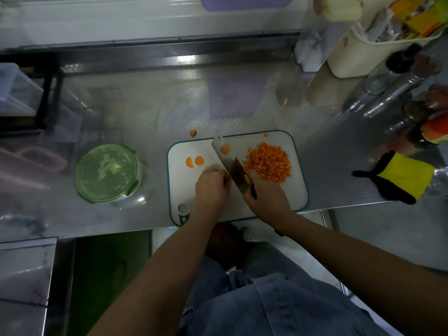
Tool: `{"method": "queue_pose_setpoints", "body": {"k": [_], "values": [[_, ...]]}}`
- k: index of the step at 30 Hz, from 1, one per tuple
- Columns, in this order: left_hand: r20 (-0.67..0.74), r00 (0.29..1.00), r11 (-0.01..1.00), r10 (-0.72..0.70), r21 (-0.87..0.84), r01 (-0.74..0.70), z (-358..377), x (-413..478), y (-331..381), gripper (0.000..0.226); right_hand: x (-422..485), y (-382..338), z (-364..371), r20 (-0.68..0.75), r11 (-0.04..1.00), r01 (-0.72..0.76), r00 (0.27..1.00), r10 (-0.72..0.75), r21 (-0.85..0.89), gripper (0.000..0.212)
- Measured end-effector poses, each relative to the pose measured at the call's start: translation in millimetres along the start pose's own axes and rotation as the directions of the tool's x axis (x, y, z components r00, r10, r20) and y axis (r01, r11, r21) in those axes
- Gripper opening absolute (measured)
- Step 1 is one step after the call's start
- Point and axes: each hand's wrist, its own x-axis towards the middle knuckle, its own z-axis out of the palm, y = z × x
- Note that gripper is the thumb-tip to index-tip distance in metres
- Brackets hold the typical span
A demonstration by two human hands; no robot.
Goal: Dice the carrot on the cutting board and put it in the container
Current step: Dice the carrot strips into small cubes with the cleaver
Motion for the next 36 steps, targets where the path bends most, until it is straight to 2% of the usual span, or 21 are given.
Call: {"method": "queue_pose_setpoints", "body": {"k": [5,8,14,20,23,27,31,36], "values": [[0.002,1.000,1.000,-0.009,-0.026,0.010,2.1,3.4,3.8,0.012,-1.0,-0.3,2.2,-0.012,0.999,-0.011,1.000,0.010,-0.045,0.022],[-0.013,1.000,0.997,-0.020,-0.073,0.019,1.0,3.0,4.6,0.004,0.0,-1.3,4.8,-0.008,0.998,-0.019,1.000,0.019,-0.060,0.036],[-0.009,0.999,0.991,-0.044,-0.127,0.042,1.7,2.5,4.1,0.023,4.8,0.2,3.6,-0.017,0.999,-0.044,0.999,0.044,-0.002,0.029],[-0.023,0.995,0.978,-0.097,-0.189,0.091,2.5,0.5,5.2,0.030,1.7,-4.8,4.1,0.010,1.000,-0.004,1.000,0.004,-0.018,0.029],[-0.043,0.993,0.973,-0.110,-0.210,0.098,3.2,0.0,5.1,0.032,2.2,-7.4,7.5,0.030,0.999,-0.034,0.999,0.035,-0.021,0.037],[-0.027,0.990,0.967,-0.137,-0.221,0.127,5.0,1.9,5.8,0.034,3.7,-5.3,8.3,0.040,0.998,-0.054,0.998,0.055,-0.022,0.033],[-0.008,0.985,0.964,-0.170,-0.208,0.165,7.4,3.5,3.4,0.030,8.5,1.5,4.5,-0.016,0.988,-0.153,0.988,0.154,0.030,0.032],[-0.003,0.980,0.949,-0.200,-0.250,0.193,6.0,2.4,2.5,0.026,4.4,-2.8,2.0,-0.007,0.988,-0.109,0.994,0.110,0.106,0.032]]}}
